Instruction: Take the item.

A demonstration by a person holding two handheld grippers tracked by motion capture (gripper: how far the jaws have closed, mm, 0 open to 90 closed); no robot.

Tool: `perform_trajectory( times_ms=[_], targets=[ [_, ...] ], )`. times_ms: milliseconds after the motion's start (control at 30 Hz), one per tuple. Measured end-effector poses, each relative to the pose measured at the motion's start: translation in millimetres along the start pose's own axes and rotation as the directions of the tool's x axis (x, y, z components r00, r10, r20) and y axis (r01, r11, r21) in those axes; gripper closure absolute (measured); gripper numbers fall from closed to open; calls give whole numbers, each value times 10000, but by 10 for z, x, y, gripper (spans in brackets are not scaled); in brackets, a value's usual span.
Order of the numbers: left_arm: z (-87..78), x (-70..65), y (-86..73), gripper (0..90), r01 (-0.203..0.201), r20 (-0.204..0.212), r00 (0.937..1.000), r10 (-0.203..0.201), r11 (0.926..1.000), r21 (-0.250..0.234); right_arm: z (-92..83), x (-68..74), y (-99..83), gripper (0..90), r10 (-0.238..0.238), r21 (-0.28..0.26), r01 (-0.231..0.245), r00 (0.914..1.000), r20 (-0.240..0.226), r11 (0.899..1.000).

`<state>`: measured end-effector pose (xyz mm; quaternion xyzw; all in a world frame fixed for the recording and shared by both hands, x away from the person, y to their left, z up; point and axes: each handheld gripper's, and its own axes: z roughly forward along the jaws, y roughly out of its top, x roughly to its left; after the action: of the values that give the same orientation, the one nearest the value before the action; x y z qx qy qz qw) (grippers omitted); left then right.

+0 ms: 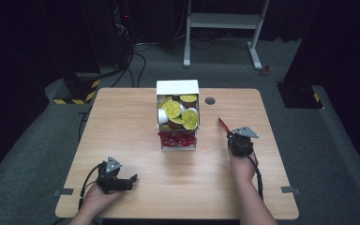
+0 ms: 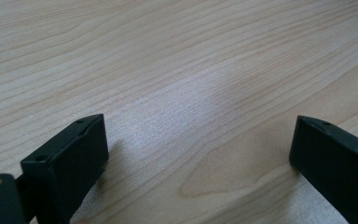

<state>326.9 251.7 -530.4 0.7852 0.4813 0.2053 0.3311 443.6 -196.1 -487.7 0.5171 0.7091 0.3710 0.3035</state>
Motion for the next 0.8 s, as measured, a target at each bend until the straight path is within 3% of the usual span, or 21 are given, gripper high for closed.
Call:
perform_trajectory(
  times_ms=[167,633,800],
  targets=[
    [0,0,0,47,-2,1,10000,2,10000,4,26,6,-75,880,205,442,-204,9998,-17,9988],
    [0,0,0,47,1,0,10000,-1,10000,-1,114,-23,-160,872,33,878,-36,10000,32,9961],
    [0,0,0,48,-1,2,10000,1,10000,1,133,-26,-165,867,185,1013,-184,9998,1,9947]
  ],
)
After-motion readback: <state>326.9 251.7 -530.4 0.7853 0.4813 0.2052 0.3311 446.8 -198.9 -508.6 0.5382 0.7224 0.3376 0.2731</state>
